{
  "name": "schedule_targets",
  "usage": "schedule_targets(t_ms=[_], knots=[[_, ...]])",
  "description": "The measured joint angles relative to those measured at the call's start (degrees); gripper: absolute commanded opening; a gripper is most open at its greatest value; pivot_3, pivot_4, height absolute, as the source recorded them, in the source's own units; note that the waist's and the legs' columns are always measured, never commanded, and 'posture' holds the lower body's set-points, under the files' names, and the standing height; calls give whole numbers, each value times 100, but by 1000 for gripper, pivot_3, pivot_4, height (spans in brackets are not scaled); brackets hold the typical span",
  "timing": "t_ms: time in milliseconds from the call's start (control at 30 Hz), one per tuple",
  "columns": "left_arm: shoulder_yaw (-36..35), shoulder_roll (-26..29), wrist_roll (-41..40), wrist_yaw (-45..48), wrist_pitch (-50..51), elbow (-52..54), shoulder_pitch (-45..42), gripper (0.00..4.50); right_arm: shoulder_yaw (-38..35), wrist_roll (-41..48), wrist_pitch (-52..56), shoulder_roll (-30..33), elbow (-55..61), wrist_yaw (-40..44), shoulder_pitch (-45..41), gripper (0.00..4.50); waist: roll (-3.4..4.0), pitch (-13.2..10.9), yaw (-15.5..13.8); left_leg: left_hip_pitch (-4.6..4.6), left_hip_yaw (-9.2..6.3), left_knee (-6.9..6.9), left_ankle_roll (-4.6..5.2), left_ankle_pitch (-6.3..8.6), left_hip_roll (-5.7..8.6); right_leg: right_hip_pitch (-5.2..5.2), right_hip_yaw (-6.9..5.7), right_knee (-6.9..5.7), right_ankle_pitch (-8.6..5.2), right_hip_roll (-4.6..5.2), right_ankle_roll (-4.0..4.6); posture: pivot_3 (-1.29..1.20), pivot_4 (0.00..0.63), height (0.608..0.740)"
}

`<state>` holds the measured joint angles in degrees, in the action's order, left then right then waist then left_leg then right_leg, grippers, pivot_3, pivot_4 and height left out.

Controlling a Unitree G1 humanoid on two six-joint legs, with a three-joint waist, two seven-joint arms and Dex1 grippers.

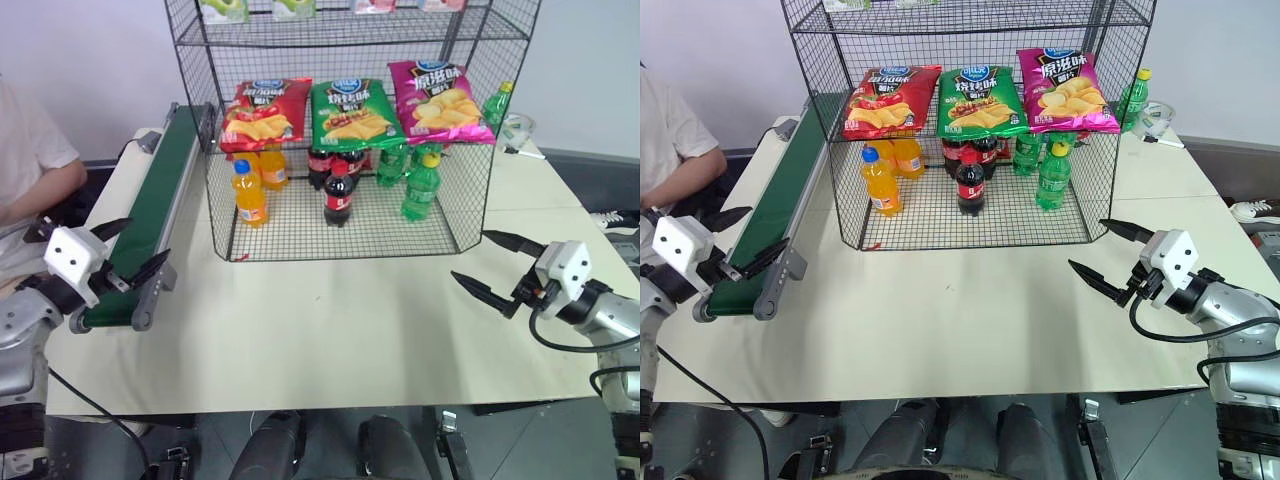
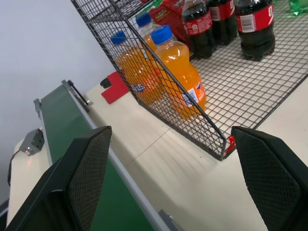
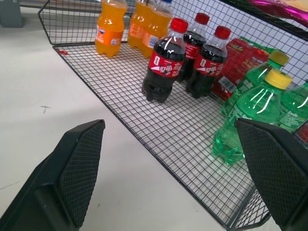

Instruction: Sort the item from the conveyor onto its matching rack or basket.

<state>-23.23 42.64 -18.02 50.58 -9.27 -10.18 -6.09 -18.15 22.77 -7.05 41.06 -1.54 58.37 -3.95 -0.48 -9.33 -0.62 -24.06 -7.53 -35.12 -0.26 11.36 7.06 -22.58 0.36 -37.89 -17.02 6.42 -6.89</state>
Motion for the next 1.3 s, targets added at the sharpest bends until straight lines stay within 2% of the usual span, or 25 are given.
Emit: schedule_targets(t_ms=[1300], knots=[[216, -183, 3, -237, -28, -89, -148, 4156, 214, -205, -297, 1, -225, -119, -338, 4500, 0, -1, -1, 0, 0, 1, 0, 0, 0, -1, 0, 0, 0, 0, 0, 0, 150, 740]])
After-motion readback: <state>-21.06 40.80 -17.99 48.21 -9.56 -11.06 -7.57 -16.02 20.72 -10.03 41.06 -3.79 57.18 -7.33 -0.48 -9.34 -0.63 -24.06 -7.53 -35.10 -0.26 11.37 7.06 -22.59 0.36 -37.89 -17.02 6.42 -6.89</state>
